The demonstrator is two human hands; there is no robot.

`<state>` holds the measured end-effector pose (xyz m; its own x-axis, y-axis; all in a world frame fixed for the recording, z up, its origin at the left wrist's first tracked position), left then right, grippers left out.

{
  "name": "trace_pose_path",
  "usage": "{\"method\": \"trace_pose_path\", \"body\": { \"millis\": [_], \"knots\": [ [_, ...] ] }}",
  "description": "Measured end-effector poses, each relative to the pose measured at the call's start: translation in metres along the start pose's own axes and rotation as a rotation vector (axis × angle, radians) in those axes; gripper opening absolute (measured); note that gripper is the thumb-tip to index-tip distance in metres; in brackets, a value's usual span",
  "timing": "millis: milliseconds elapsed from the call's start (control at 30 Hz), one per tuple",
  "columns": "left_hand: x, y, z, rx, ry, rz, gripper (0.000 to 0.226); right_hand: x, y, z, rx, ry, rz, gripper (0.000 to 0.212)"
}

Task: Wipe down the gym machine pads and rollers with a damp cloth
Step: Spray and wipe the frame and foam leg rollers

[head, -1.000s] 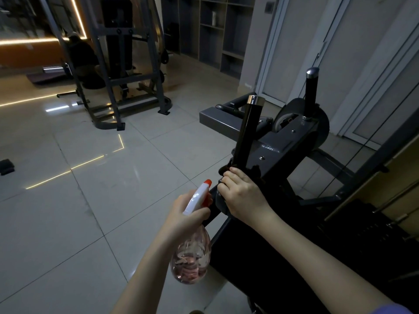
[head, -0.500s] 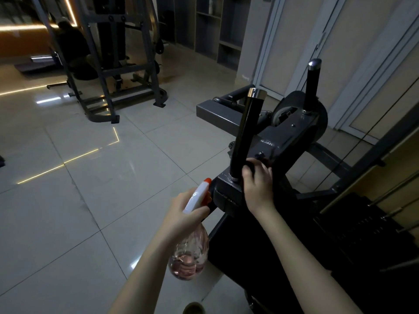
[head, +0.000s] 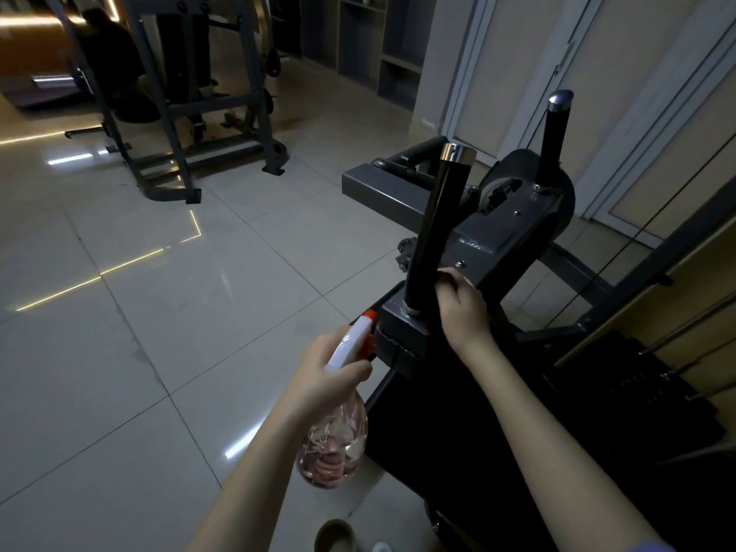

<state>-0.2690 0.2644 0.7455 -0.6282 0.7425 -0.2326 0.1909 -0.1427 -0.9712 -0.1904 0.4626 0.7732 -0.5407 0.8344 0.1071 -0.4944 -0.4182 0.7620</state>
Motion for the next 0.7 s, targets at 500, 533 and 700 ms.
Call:
{"method": "trace_pose_path", "body": {
  "millis": [500, 533, 700],
  "knots": [
    [0.009, 0.016, 0.026, -0.004, 0.011, -0.028, 0.024, -0.082, 0.102, -0.023, -0.659, -0.538, 0.937, 0.023],
    [0.009, 0.016, 0.029, 0.011, 0.012, -0.037, 0.029, -0.067, 0.096, -0.042, -0.879, -0.488, 0.899, 0.024],
    [0.009, 0.016, 0.035, 0.001, -0.001, -0.062, 0.033, -0.027, 0.079, -0.089, -1.297, -0.160, 0.627, 0.028]
  ]
}}
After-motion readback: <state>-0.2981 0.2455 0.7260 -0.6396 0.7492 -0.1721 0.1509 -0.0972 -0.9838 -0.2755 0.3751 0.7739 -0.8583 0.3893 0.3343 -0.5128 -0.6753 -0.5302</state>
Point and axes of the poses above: each hand's wrist, its own x-axis towards the middle knuckle, its own z-axis out of the back of the hand, y = z × x, the point moved 9 cm from there along x, towards the middle knuckle, and after that the axes turned 9 degrees about -x, right-handed, at the moved point
